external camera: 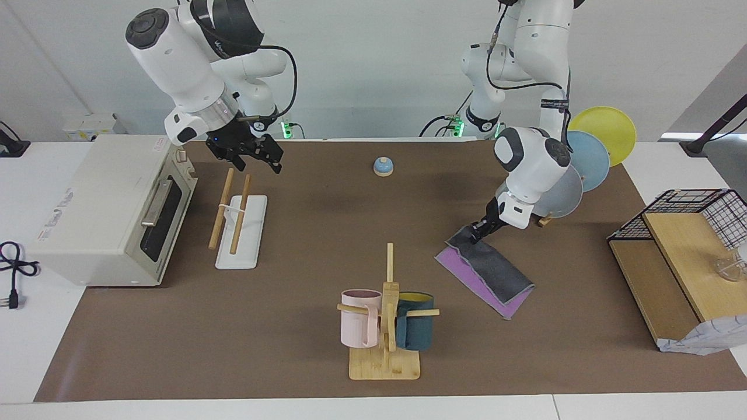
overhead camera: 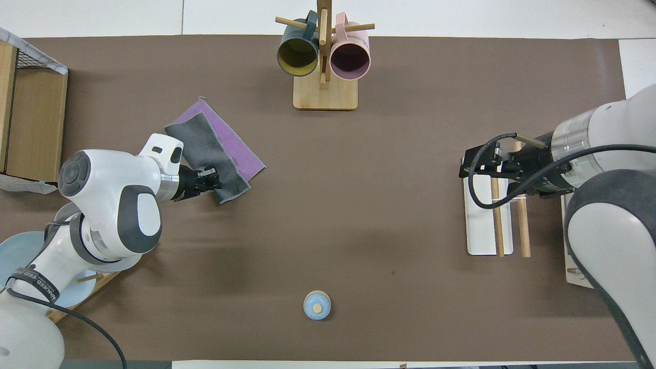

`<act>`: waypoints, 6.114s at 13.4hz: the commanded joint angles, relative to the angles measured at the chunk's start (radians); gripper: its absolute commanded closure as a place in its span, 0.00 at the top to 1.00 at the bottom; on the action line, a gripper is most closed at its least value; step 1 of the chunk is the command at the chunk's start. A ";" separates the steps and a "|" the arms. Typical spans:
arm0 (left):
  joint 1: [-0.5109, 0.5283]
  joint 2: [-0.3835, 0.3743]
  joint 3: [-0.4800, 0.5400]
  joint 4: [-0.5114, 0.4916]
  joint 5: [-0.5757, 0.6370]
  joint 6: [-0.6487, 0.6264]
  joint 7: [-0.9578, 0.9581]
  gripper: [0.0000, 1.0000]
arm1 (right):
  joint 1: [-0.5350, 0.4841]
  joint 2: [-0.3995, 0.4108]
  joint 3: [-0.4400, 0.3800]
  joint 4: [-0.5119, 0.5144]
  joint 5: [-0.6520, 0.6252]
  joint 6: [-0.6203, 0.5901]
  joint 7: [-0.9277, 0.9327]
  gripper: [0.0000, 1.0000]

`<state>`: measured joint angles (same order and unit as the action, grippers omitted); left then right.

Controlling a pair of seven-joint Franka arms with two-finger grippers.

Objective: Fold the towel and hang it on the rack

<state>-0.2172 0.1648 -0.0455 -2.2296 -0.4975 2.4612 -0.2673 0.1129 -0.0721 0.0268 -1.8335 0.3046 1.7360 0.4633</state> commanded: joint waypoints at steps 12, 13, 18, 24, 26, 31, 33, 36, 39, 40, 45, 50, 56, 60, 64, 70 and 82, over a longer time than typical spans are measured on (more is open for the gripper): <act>-0.005 -0.111 -0.063 0.364 -0.003 -0.455 -0.890 0.00 | 0.137 0.020 -0.001 -0.132 0.474 0.399 0.481 1.00; -0.005 -0.122 -0.086 0.372 -0.004 -0.450 -0.979 0.00 | 0.169 0.038 -0.001 -0.132 0.513 0.477 0.533 1.00; -0.005 -0.133 -0.212 0.416 -0.003 -0.388 -1.354 0.00 | 0.286 0.113 -0.001 -0.127 0.695 0.689 0.601 1.00; -0.057 -0.136 -0.232 0.404 -0.003 -0.286 -1.536 0.00 | 0.304 0.107 -0.001 -0.138 0.708 0.651 0.675 1.00; -0.059 -0.136 -0.232 0.404 -0.003 -0.269 -1.557 0.00 | 0.306 0.117 0.001 -0.138 0.708 0.652 0.680 1.00; -0.068 -0.134 -0.232 0.403 -0.003 -0.234 -1.606 0.00 | 0.306 0.137 -0.001 -0.101 0.708 0.637 0.681 1.00; -0.071 -0.134 -0.232 0.396 -0.003 -0.220 -1.610 0.00 | 0.321 0.129 -0.001 -0.118 0.708 0.643 0.680 1.00; -0.073 -0.136 -0.232 0.396 -0.001 -0.220 -1.612 0.00 | 0.335 0.127 -0.001 -0.122 0.705 0.642 0.672 0.91; -0.071 -0.136 -0.232 0.395 -0.003 -0.220 -1.612 0.00 | 0.326 0.127 -0.001 -0.122 0.705 0.631 0.669 0.14; -0.073 -0.136 -0.232 0.396 -0.003 -0.220 -1.613 0.00 | 0.321 0.127 -0.001 -0.119 0.705 0.619 0.669 0.00; -0.073 -0.134 -0.232 0.396 -0.001 -0.220 -1.626 0.00 | 0.231 0.124 -0.010 -0.096 0.686 0.423 0.651 0.00; -0.073 -0.136 -0.232 0.392 0.010 -0.226 -1.551 0.98 | 0.226 0.124 -0.008 -0.095 0.685 0.422 0.624 0.00; -0.038 -0.152 -0.223 0.363 0.011 -0.240 -1.388 1.00 | 0.191 0.124 -0.013 -0.064 0.552 0.312 0.489 0.00; 0.122 -0.176 -0.223 0.326 0.011 -0.321 -1.019 1.00 | 0.070 0.106 -0.015 -0.033 0.250 0.125 0.104 0.00; 0.301 -0.176 -0.221 0.349 0.172 -0.454 -0.482 1.00 | -0.072 0.101 -0.013 -0.027 -0.064 0.030 -0.264 0.00; 0.368 -0.146 -0.214 0.464 0.410 -0.622 0.006 1.00 | -0.194 0.068 -0.013 -0.030 -0.358 -0.001 -0.543 0.00; 0.173 -0.255 0.003 0.448 0.492 -0.811 0.227 1.00 | -0.246 0.029 -0.013 -0.106 -0.391 0.034 -0.586 0.73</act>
<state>-0.0312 -0.0652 -0.0581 -1.7488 0.0076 1.6212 -0.0490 -0.1166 -0.0133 0.0018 -1.9065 -0.0669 1.7495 -0.1020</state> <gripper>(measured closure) 0.000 0.784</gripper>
